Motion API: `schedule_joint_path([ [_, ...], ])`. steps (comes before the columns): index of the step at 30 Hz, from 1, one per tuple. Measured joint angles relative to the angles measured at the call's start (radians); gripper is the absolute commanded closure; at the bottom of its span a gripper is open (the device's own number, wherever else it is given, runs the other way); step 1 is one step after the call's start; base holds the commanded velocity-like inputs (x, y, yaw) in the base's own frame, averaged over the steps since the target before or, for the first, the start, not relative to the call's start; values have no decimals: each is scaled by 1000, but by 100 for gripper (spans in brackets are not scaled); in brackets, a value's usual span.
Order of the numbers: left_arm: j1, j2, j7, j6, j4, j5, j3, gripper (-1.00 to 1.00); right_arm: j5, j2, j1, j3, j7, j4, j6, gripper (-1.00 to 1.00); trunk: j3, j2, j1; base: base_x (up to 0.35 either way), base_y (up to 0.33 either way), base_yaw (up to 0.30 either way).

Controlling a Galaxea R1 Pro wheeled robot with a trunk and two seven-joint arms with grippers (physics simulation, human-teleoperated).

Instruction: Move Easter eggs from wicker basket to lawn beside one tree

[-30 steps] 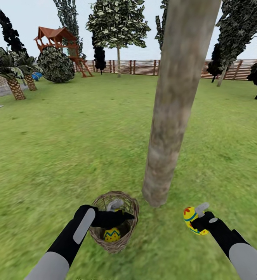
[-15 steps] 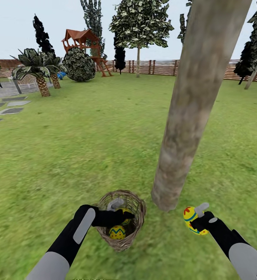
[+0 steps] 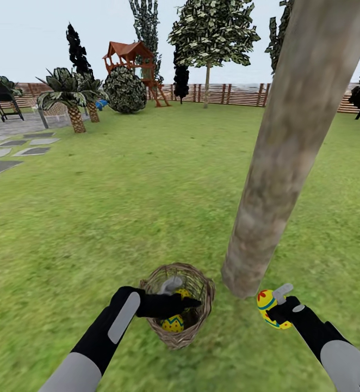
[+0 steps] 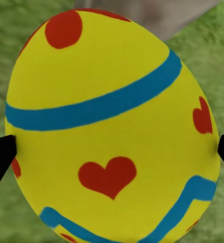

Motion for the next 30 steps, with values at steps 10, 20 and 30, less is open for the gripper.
schedule_joint_path([
  [10, 9, 3, -65, 3, -125, -1, -57, -100, 1, 2, 0, -3, -124, 60, -1, 100, -31, -70, 38, 0, 0, 0],
  [20, 11, 0, -59, 11, -303, 116, -198, -100, -38, 92, -3, -2, -336, 107, -1, 100, -63, -140, 77, 0, 0, 0],
  [30, 11, -11, -59, 9, -465, 231, -216, -100, -36, 98, -23, -3, -402, 103, -1, 100, -94, -210, 115, 0, 0, 0],
])
